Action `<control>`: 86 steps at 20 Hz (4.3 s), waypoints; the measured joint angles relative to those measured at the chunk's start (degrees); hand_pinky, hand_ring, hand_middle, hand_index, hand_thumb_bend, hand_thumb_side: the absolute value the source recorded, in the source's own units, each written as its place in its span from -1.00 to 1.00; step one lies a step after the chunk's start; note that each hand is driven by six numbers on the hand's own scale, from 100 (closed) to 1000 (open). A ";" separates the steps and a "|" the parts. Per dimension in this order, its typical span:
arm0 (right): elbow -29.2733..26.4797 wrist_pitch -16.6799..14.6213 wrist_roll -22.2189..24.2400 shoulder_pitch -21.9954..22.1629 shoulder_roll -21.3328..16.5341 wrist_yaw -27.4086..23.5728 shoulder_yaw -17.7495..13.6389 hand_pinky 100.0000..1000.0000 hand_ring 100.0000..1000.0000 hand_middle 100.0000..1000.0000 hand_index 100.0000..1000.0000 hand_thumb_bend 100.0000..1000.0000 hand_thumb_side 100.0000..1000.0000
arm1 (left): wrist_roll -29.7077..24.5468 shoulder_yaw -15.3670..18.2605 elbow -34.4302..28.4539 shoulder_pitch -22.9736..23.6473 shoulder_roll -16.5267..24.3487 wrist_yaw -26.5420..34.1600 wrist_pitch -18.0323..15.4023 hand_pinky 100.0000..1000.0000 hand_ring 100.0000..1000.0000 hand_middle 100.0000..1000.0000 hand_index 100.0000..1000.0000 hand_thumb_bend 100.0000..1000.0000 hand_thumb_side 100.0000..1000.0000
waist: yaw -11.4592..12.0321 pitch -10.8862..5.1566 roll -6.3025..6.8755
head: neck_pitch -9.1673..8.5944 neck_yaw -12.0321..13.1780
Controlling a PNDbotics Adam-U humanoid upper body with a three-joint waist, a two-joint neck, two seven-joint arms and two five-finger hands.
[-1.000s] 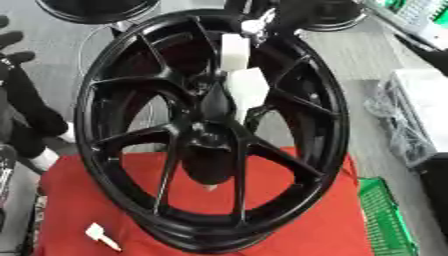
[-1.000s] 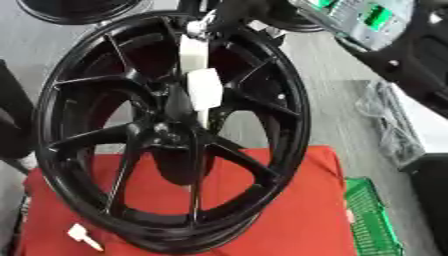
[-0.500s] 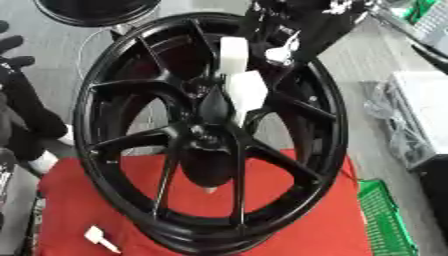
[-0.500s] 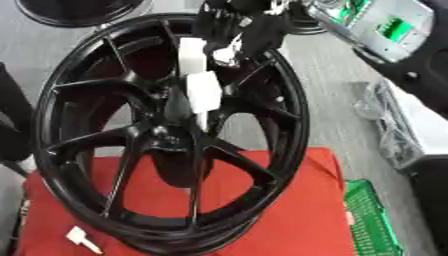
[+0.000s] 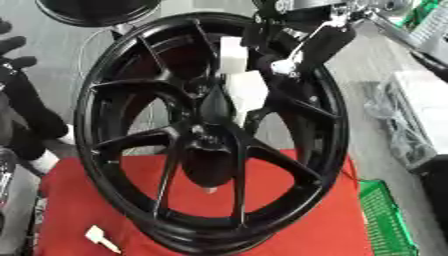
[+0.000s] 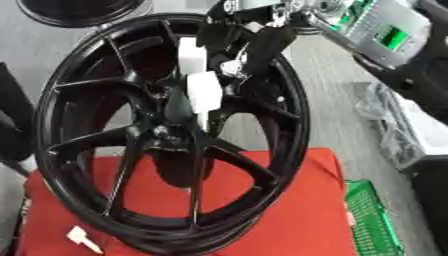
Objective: Pull the pin out of the wheel hub.
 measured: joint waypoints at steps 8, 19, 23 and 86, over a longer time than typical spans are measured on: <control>-0.86 -1.50 -0.86 1.49 -0.12 2.98 -0.13 0.68 0.52 0.45 0.57 -0.57 -0.04 | -0.31 -0.22 0.00 -0.02 -0.01 0.07 0.07 0.22 0.39 0.34 0.39 -0.63 0.59 | 0.24 0.00 -0.03 | 0.00 -0.05; -3.24 -0.80 -1.45 2.72 -1.59 3.39 -0.46 0.67 0.47 0.32 0.55 -0.57 -0.05 | -0.54 -0.39 0.02 -0.02 -0.02 0.07 0.21 0.22 0.40 0.34 0.38 -0.63 0.59 | 0.36 0.00 -0.26 | 0.01 0.24; -3.74 -0.48 -1.73 2.99 -1.78 3.42 -0.73 0.66 0.46 0.22 0.54 -0.57 -0.03 | -0.60 -0.42 0.02 -0.02 -0.02 0.07 0.26 0.22 0.40 0.34 0.38 -0.63 0.59 | 0.36 0.00 -0.26 | 0.01 0.24; -2.71 0.33 4.04 5.47 2.21 7.46 0.10 0.64 0.46 0.23 0.54 -0.49 -0.09 | -1.91 -1.08 0.06 -0.40 -0.06 0.48 0.60 0.22 0.40 0.34 0.37 -0.63 0.58 | 0.93 -0.87 -0.53 | 1.10 -1.03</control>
